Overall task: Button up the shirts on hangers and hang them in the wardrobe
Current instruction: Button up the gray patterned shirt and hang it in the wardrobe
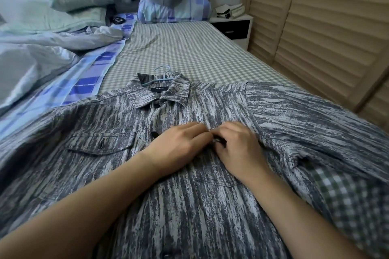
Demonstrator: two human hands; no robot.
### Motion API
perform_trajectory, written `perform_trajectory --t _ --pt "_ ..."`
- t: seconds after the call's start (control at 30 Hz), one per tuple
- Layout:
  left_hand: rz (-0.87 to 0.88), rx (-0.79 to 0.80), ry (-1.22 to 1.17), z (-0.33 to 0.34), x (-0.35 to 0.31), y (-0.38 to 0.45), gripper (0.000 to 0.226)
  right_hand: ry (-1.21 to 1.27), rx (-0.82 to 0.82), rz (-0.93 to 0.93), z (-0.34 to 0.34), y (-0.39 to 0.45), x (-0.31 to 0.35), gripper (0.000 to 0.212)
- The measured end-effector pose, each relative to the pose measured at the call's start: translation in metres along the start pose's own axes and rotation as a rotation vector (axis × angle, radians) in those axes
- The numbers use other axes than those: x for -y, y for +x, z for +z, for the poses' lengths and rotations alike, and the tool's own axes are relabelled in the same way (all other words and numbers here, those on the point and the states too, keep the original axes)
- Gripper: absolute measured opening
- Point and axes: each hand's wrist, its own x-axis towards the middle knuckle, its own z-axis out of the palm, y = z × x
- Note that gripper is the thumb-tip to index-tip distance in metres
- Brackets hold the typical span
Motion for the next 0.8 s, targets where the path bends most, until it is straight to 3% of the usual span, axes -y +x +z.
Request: perform_trajectory --t 0.2,0.8 --pt "-0.143 -0.090 0.020 0.008 -0.008 0.002 0.007 0.025 -0.046 0.008 0.001 0.000 0.003 0.022" --pt "-0.169 -0.186 0.113 0.018 -0.002 -0.005 0.019 -0.031 0.009 -0.009 -0.003 0.003 0.002 0.020"
